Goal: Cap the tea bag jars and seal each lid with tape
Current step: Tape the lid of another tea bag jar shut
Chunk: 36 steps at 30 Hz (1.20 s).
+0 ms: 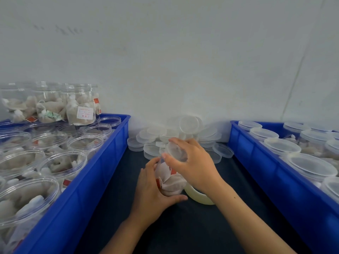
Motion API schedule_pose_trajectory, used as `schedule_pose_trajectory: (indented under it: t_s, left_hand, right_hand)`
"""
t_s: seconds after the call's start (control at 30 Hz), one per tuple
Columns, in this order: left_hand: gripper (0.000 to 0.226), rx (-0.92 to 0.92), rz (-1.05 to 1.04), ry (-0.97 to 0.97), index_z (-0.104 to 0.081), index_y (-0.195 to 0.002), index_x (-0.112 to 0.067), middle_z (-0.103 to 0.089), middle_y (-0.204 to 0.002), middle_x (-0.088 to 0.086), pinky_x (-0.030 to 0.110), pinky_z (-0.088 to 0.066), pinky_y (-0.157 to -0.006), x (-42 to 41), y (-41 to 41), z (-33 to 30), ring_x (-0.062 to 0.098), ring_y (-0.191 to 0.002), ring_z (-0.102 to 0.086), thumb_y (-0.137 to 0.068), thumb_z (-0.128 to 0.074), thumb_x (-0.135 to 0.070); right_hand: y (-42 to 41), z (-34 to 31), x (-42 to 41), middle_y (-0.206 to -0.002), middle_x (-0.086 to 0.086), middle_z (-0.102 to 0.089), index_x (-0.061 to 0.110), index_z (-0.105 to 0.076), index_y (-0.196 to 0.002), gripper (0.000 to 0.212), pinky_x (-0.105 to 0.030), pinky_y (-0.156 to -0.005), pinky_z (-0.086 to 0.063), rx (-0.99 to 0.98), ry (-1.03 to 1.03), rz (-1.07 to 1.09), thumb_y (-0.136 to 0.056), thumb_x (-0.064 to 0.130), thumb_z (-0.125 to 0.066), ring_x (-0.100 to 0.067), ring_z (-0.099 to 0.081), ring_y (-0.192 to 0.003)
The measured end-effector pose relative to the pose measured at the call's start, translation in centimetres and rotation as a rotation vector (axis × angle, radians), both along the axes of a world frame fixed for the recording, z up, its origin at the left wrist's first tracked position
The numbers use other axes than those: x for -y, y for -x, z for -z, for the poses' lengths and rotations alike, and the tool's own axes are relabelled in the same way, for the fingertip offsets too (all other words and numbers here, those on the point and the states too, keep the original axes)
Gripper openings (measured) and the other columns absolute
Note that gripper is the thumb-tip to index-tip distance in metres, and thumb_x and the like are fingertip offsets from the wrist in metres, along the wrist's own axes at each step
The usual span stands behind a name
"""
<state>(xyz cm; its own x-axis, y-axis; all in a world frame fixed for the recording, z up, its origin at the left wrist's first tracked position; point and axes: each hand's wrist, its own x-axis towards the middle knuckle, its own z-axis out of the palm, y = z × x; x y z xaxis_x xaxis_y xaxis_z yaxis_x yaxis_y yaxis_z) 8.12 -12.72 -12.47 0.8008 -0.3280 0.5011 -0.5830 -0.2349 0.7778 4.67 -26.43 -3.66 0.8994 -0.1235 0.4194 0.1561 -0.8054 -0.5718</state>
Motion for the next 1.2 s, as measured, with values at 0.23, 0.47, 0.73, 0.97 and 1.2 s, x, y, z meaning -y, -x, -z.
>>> schedule_pose_trajectory:
  t_s: [0.23,0.47,0.73,0.97,1.2]
  left_hand:
    - [0.084,0.004,0.007,0.013,-0.032,-0.12,-0.05,-0.062,-0.111,-0.017,0.028,-0.057,-0.078,-0.3,0.4,0.1,0.002,-0.097,-0.064,-0.059,-0.089,-0.044]
    - [0.089,-0.071,0.005,0.07,-0.03,-0.119,-0.057,-0.061,-0.108,-0.023,0.013,-0.052,-0.073,-0.6,0.1,0.5,-0.003,-0.094,-0.063,-0.055,-0.09,-0.044]
    - [0.093,-0.111,-0.004,0.096,-0.031,-0.118,-0.057,-0.061,-0.109,-0.022,0.012,-0.051,-0.076,-0.4,-0.3,0.9,-0.008,-0.097,-0.061,-0.044,-0.087,-0.056]
    - [0.099,-0.13,-0.008,0.088,-0.026,-0.123,-0.047,-0.05,-0.127,-0.018,0.004,-0.043,-0.083,-0.2,-0.9,0.9,-0.008,-0.112,-0.052,-0.051,-0.094,-0.036]
    - [0.101,-0.125,0.003,0.152,-0.026,-0.125,-0.047,-0.043,-0.137,-0.012,0.022,-0.043,-0.103,-0.1,-0.5,0.8,0.004,-0.127,-0.045,-0.045,-0.087,-0.049]
  right_hand:
    - [-0.2,0.9,-1.0,-0.122,0.016,-0.044,0.045,-0.043,-0.135,0.062,-0.034,-0.096,-0.044,-0.015,0.056,-0.044,-0.079,0.07,-0.053,-0.008,-0.043,-0.118]
    - [0.3,1.5,-0.7,-0.137,0.015,-0.035,0.044,-0.033,-0.141,0.064,-0.036,-0.107,-0.037,-0.047,-0.221,-0.237,-0.084,0.064,-0.055,-0.005,-0.032,-0.131]
    - [3.6,5.5,3.3,-0.131,0.014,-0.044,0.042,-0.026,-0.142,0.07,-0.032,-0.105,-0.041,-0.21,-0.256,-0.155,-0.08,0.065,-0.05,0.0,-0.044,-0.122]
    - [4.4,8.8,5.0,-0.139,0.017,-0.027,0.03,-0.014,-0.147,0.085,-0.021,-0.11,-0.029,-0.257,0.248,0.082,-0.082,0.056,-0.063,-0.003,-0.027,-0.132]
    - [4.0,8.7,4.8,-0.101,0.017,-0.05,0.03,-0.052,-0.1,0.009,-0.015,-0.082,-0.032,-0.147,0.365,0.146,-0.095,0.038,-0.052,-0.001,-0.044,-0.094]
